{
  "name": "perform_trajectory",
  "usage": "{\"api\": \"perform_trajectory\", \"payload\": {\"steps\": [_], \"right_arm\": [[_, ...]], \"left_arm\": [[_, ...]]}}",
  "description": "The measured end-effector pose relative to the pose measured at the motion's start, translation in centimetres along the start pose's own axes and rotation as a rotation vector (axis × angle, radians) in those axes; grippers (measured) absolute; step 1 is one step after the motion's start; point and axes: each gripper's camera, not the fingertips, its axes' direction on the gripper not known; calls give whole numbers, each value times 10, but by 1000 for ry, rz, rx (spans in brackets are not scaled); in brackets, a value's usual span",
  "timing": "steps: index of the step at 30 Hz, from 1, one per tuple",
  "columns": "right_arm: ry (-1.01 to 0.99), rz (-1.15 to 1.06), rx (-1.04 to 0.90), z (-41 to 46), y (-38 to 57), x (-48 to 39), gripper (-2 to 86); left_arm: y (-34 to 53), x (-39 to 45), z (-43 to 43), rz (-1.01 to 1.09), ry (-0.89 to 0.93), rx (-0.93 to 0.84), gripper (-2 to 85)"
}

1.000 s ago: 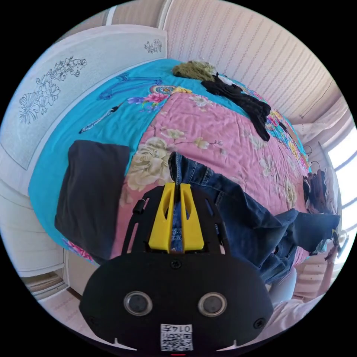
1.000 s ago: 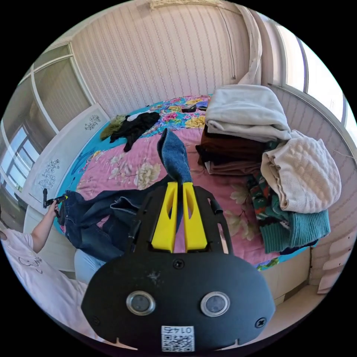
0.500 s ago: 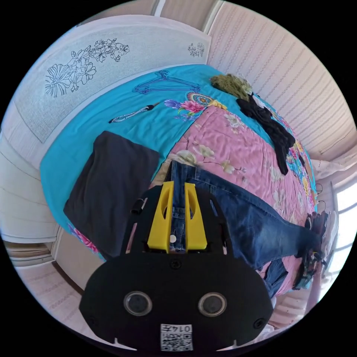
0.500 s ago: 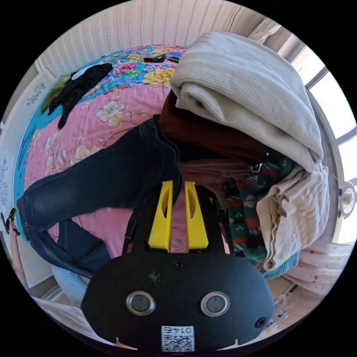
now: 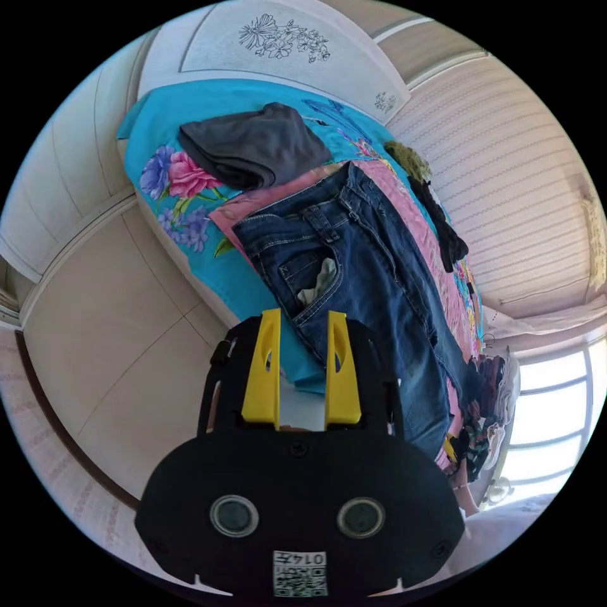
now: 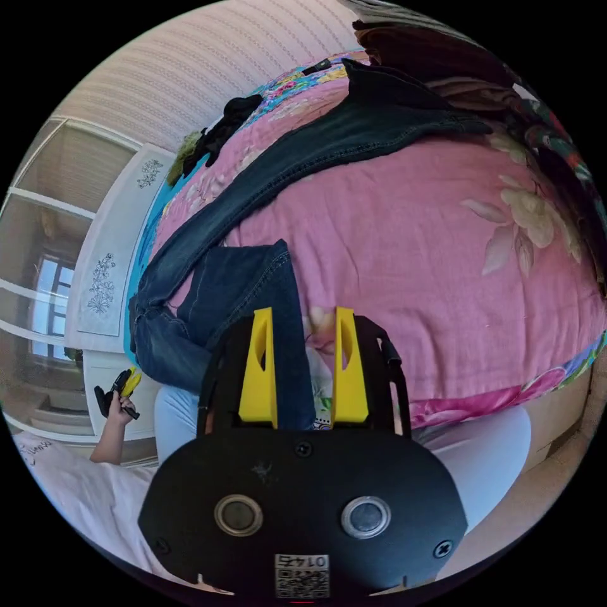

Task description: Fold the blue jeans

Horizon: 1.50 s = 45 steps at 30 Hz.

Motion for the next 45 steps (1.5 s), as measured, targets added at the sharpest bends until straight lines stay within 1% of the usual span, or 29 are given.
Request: {"api": "perform_trajectory", "payload": {"steps": [1, 2, 4, 6, 8, 9, 11, 13, 15, 17, 18, 21, 23, 24, 25, 26, 27, 29, 30, 32, 34, 35, 37, 38, 40, 41, 42, 43, 45], "right_arm": [[31, -62, -44, -1, 4, -7, 74], [30, -64, -65, -1, 6, -8, 54], [-31, -41, -68, -7, 12, -7, 33], [-93, -12, -74, -19, 12, -1, 23], [-155, -24, -62, -40, 12, 3, 16], [-180, -48, -56, -57, 12, 2, 13], [-225, -90, -29, -90, 11, -3, 10], [-272, -174, 61, -137, 10, -21, 9], [-316, -228, 118, -167, 5, -40, 9], [-332, -298, 144, -184, -5, -63, 10], [-329, -339, 128, -185, -14, -81, 11], [-356, -440, 82, -152, -34, -121, 17], [-411, -428, 22, -108, -43, -133, 24], [-416, -411, -63, -72, -46, -137, 31], [-381, -372, -154, -39, -47, -135, 40], [-355, -335, -192, -27, -47, -133, 46], [-344, -313, -221, -17, -42, -128, 57], [-395, -306, -161, -28, -31, -119, 71], [-401, -310, -122, -42, -25, -109, 77], [-337, -288, -76, -58, -17, -88, 82], [-192, -202, -48, -63, -10, -49, 92], [-158, -175, -58, -61, -9, -40, 97], [-89, -77, -77, -46, -3, -14, 113], [-93, -62, -79, -42, -1, -11, 116], [-108, -46, -109, -20, 3, -15, 114], [-112, -44, -126, -14, 3, -18, 111], [-141, -52, -145, -5, 3, -25, 97], [-160, -89, -161, -1, 1, -35, 75], [-71, -126, -199, 1, -5, -44, 34]], "left_arm": [[2, -2, 11, -20, -3, -11, 125], [1, -3, 17, -36, 5, -19, 123], [-4, -12, 41, -126, 132, -74, 109], [-10, -14, 49, -149, 153, -116, 86], [-16, -9, 45, -98, 119, -132, 58], [-17, -2, 38, -37, 98, -134, 44], [-17, 7, 23, 50, 114, -108, 32], [-14, 14, -2, 100, 250, -28, 15], [-15, 21, -16, 147, 310, 25, 7], [-21, 31, -23, 219, 292, 53, 3], [-26, 35, -23, 246, 249, 55, 2], [-42, 21, -11, 183, 168, 55, 6], [-46, 9, 8, 136, 110, 27, 21], [-45, 3, 22, 120, 76, -26, 36], [-41, 0, 31, 106, 26, -66, 47], [-37, 0, 33, 108, -2, -66, 51], [-29, 1, 31, 120, -53, -53, 55], [-14, 3, 21, 145, -106, -9, 54], [-3, 8, 13, 179, -147, 20, 52], [12, 24, 4, 262, -172, 63, 51], [27, 59, 12, 394, -117, 54, 54], [30, 70, 19, 431, -92, 42, 57], [45, 126, 56, 600, 71, -63, 74], [51, 143, 67, 646, 111, -102, 83], [88, 213, 111, 856, 238, -238, 106], [100, 228, 122, 905, 246, -261, 109], [123, 254, 147, 1002, 236, -308, 110], [142, 273, 176, 1075, 176, -380, 108], [156, 285, 217, 1058, 139, -474, 95]]}}
